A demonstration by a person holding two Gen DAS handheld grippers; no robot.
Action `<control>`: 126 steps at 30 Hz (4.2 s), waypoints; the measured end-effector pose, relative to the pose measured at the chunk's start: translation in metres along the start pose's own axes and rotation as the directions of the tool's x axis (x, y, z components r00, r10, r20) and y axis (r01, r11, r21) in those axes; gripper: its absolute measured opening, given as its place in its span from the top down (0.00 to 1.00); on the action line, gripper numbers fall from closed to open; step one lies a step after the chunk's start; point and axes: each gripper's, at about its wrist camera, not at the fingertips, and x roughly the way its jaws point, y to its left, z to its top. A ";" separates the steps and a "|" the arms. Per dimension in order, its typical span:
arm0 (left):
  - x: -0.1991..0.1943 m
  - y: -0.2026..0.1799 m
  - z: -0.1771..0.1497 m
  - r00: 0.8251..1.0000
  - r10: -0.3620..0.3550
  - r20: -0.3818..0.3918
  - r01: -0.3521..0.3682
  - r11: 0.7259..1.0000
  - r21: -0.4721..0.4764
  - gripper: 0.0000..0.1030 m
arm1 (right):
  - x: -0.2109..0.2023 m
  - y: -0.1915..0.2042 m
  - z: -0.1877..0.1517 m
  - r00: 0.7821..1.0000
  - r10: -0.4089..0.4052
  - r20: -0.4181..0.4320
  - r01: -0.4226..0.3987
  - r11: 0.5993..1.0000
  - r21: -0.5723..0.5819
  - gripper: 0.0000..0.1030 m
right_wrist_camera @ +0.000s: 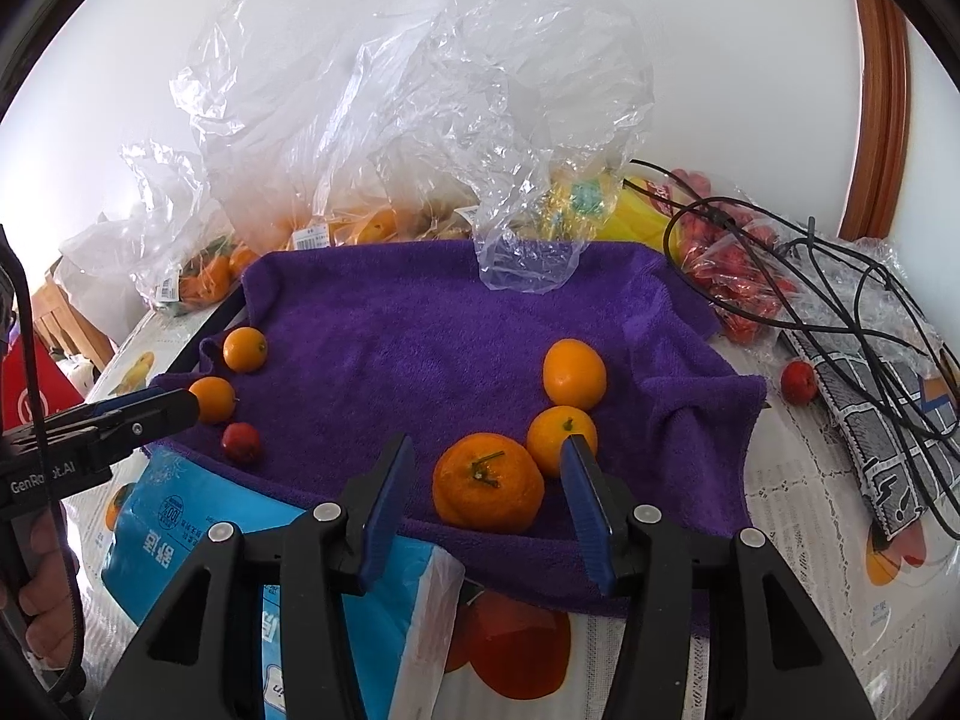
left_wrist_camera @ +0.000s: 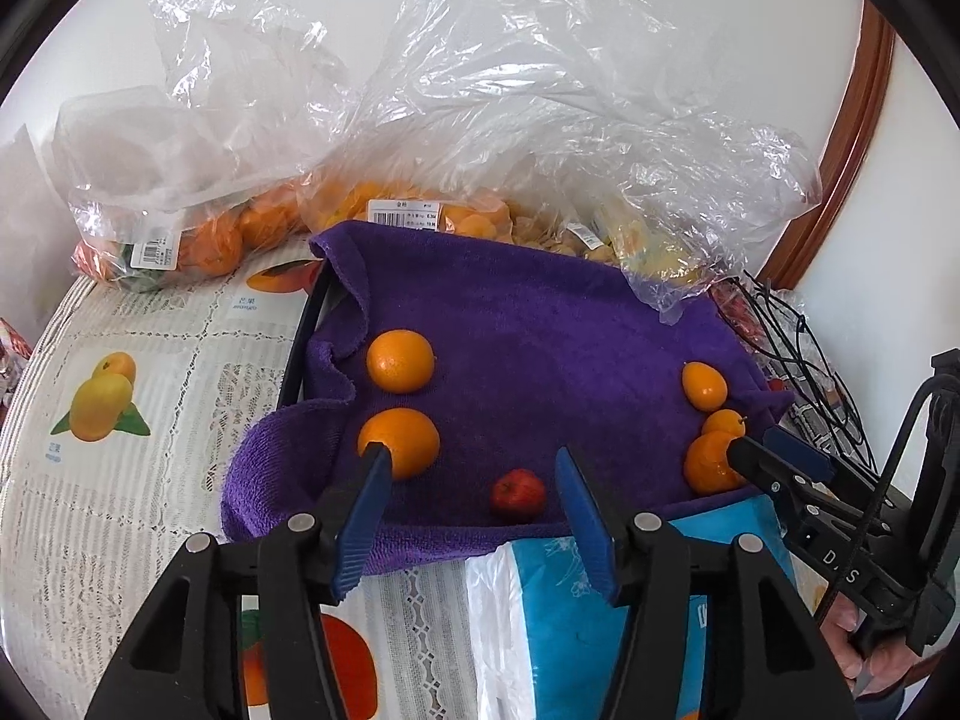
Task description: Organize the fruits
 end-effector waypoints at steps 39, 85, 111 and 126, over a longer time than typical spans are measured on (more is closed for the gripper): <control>-0.083 -0.007 -0.076 0.999 0.018 -0.048 -0.016 0.999 0.044 0.35 | -0.066 0.013 -0.110 0.985 0.057 -0.161 -0.044 0.996 0.080 0.58; -0.028 -0.044 -0.116 0.988 0.016 -0.155 0.003 0.993 0.121 0.71 | -0.083 -0.012 -0.117 0.991 0.042 -0.125 -0.032 0.996 0.078 0.58; -0.029 -0.051 -0.125 0.995 0.073 -0.065 -0.062 0.984 0.167 0.75 | -0.067 -0.006 -0.120 0.993 0.024 -0.116 -0.018 0.998 0.053 0.58; -0.032 -0.041 -0.125 0.998 0.012 -0.061 -0.005 0.994 0.111 0.77 | -0.065 0.000 -0.120 0.992 -0.020 -0.124 0.021 1.000 0.011 0.58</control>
